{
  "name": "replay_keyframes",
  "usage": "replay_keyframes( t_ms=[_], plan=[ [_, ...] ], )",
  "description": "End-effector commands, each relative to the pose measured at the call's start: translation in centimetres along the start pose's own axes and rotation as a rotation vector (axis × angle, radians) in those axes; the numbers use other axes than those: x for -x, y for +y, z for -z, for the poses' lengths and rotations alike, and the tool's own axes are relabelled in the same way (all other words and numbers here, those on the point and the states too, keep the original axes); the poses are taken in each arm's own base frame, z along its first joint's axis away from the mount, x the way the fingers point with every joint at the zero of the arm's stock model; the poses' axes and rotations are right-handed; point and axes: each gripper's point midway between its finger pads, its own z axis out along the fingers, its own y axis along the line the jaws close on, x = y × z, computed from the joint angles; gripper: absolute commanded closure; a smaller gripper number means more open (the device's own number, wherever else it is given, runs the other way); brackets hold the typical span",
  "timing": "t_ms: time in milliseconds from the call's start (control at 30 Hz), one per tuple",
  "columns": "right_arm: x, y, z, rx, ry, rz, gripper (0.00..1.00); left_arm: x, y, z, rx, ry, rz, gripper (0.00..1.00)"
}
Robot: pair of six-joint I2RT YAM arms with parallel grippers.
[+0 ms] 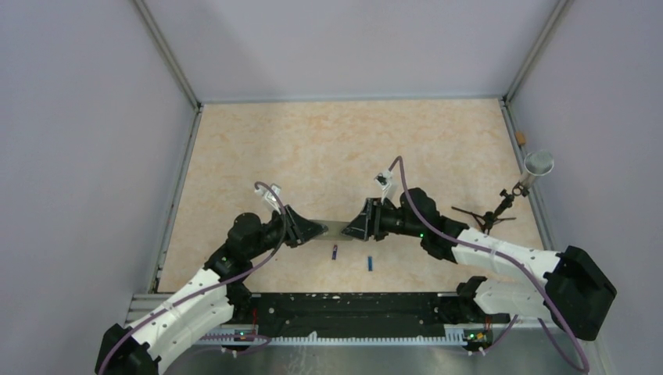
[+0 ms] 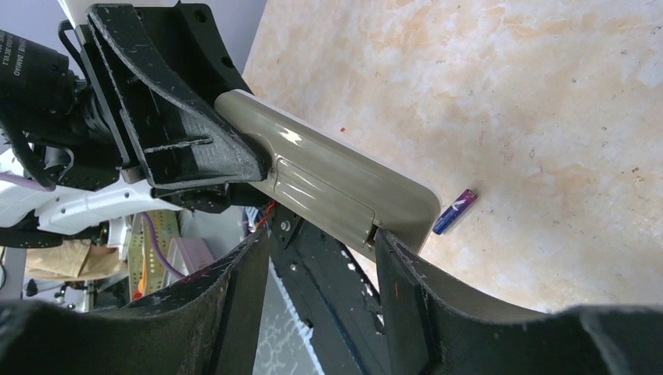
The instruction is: Load the batteries into the remote control
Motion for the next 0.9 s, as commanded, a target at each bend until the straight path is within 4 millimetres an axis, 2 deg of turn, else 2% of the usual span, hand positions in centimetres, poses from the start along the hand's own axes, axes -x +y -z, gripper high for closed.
replay_keyframes(
  t_ms=[0, 500, 867],
  plan=[
    [-0.6, 0.7, -0.4, 0.049, 0.004, -0.007, 0.48, 1.5, -6.0, 0.8, -0.243, -0.045, -0.027, 1.0],
    [-0.2, 2.8, 0.1, 0.184, -0.038, -0.008, 0.48, 1.1, -6.7, 1.1, -0.294, -0.024, 0.013, 1.0],
    [0.2, 4.2, 1.2, 0.274, -0.085, -0.017, 0.48, 0.8, -6.8, 1.1, -0.312, -0.011, 0.028, 1.0]
  ],
)
